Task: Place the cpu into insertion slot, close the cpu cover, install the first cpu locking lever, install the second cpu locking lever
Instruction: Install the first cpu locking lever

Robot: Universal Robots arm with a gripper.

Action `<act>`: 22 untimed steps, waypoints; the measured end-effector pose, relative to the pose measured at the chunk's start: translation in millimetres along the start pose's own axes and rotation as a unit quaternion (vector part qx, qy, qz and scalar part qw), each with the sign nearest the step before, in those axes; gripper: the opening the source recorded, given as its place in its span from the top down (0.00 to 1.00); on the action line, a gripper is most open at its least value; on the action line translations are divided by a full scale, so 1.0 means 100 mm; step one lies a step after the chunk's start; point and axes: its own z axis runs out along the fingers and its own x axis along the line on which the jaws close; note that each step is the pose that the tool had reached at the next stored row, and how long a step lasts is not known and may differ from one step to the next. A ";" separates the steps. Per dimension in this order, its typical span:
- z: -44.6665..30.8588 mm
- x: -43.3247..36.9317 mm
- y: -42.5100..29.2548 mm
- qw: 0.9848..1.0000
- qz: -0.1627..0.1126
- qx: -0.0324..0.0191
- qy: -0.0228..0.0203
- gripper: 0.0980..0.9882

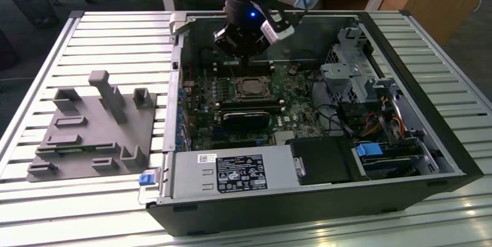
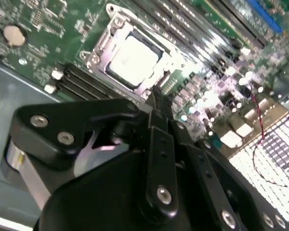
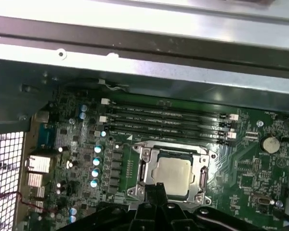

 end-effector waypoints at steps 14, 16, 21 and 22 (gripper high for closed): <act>0.046 0.221 0.028 1.000 0.021 -0.003 -0.003 0.99; 0.047 0.240 0.030 1.000 0.021 -0.003 -0.003 0.99; 0.047 0.274 0.033 1.000 0.021 -0.003 -0.003 0.99; 0.048 0.280 0.034 1.000 0.021 -0.003 -0.003 0.99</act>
